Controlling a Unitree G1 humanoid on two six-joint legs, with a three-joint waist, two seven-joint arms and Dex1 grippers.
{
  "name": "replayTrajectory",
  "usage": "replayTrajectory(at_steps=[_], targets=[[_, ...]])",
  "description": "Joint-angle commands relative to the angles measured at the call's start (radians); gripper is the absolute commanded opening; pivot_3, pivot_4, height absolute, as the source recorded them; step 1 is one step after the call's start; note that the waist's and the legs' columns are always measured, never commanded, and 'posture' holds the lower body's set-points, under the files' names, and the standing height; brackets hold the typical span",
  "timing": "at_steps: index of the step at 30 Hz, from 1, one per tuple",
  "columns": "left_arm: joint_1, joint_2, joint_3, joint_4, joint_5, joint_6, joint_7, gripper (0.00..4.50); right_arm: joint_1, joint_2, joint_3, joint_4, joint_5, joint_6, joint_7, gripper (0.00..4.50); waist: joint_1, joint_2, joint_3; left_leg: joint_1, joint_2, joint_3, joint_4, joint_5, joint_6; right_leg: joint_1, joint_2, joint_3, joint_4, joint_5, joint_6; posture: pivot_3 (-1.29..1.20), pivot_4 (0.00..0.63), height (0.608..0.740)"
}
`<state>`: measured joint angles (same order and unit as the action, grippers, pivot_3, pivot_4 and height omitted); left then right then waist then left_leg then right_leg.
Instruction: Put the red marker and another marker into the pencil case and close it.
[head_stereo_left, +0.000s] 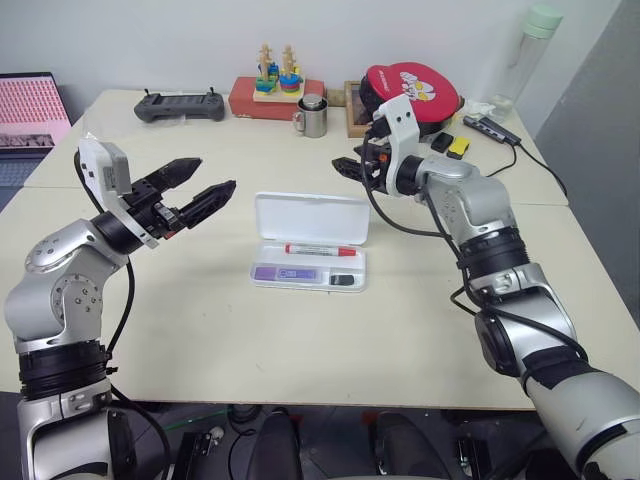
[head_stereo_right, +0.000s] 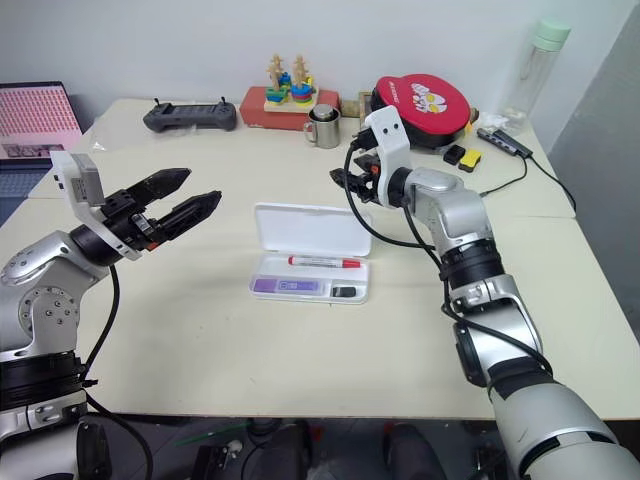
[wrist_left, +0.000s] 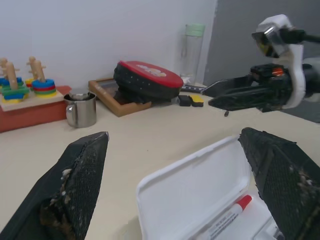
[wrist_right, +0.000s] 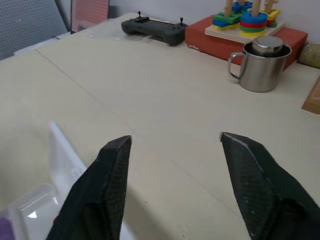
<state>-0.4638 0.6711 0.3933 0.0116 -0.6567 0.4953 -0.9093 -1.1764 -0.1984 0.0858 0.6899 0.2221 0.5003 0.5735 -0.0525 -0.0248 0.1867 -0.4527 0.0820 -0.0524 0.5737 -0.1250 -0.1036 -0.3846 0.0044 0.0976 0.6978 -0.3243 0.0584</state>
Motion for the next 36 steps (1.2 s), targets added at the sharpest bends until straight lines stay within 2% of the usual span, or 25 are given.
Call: replayTrajectory(at_steps=[1, 6, 9, 12, 15, 21, 27, 36], targets=[[-0.002, 0.021, 0.052, -0.048, -0.052, 0.008, 0.01, 4.5, -0.077, 0.013, 0.02, 0.117, -0.056, -0.101, 0.036, 1.89, -0.001, 0.0, 0.0, 0.0, 0.0, 0.0, -0.001, 0.0, 0.0, 0.0, 0.0, 0.0, 0.0, 0.0, 0.0, 0.0, 0.15, 0.74], [0.039, 0.061, 0.041, -0.066, -0.066, 0.03, -0.025, 4.5, -0.099, 0.022, 0.058, 0.198, -0.119, -0.127, 0.103, 0.57, -0.006, 0.0, 0.0, 0.0, 0.0, 0.0, -0.001, 0.0, 0.0, -0.001, 0.0, 0.0, 0.0, 0.0, 0.0, 0.0, 0.15, 0.74], [0.059, 0.079, 0.038, -0.062, -0.059, 0.023, -0.042, 4.5, -0.087, 0.024, 0.069, 0.187, -0.132, -0.108, 0.149, 0.02, -0.006, 0.001, 0.0, 0.0, 0.0, 0.0, -0.001, 0.0, 0.0, -0.001, 0.0, 0.0, 0.001, 0.0, 0.0, 0.0, 0.15, 0.74], [0.061, 0.086, 0.034, -0.063, -0.071, 0.034, -0.055, 4.5, -0.072, 0.022, 0.081, 0.162, -0.143, -0.102, 0.19, 0.02, -0.005, 0.001, 0.0, 0.0, 0.0, 0.0, -0.001, 0.0, 0.0, -0.001, 0.0, 0.0, 0.001, 0.0, 0.0, 0.0, 0.15, 0.74], [0.05, 0.089, 0.021, -0.052, -0.065, 0.034, -0.07, 4.5, -0.014, 0.006, 0.123, 0.037, -0.134, -0.058, 0.293, 0.02, -0.004, 0.001, 0.0, 0.0, 0.0, 0.0, -0.001, 0.0, 0.0, -0.001, 0.0, 0.0, 0.001, 0.0, 0.0, 0.0, 0.15, 0.74], [0.019, 0.091, -0.008, -0.012, -0.037, 0.015, -0.091, 4.5, 0.117, -0.044, 0.175, -0.266, -0.112, 0.069, 0.389, 0.02, -0.004, 0.0, 0.0, 0.0, 0.0, 0.0, -0.001, 0.0, 0.0, 0.0, 0.0, -0.001, 0.001, 0.0, 0.0, 0.0, 0.15, 0.74], [-0.003, 0.109, -0.069, 0.003, -0.025, 0.034, -0.149, 4.5, 0.311, -0.079, 0.24, -0.586, -0.111, 0.191, 0.372, 0.02, -0.004, 0.0, 0.0, 0.001, 0.0, 0.0, 0.0, 0.0, 0.0, 0.0, 0.0, 0.0, 0.001, 0.0, 0.0, 0.0, 0.15, 0.74], [0.016, 0.118, -0.165, -0.028, 0.008, 0.045, -0.211, 4.5, 0.503, -0.056, 0.317, -0.708, -0.145, 0.215, 0.269, 0.02, -0.004, 0.0, 0.0, 0.0, 0.0, 0.0, 0.001, 0.0, 0.0, -0.001, 0.0, 0.0, 0.001, 0.0, 0.0, 0.0, 0.15, 0.74]])
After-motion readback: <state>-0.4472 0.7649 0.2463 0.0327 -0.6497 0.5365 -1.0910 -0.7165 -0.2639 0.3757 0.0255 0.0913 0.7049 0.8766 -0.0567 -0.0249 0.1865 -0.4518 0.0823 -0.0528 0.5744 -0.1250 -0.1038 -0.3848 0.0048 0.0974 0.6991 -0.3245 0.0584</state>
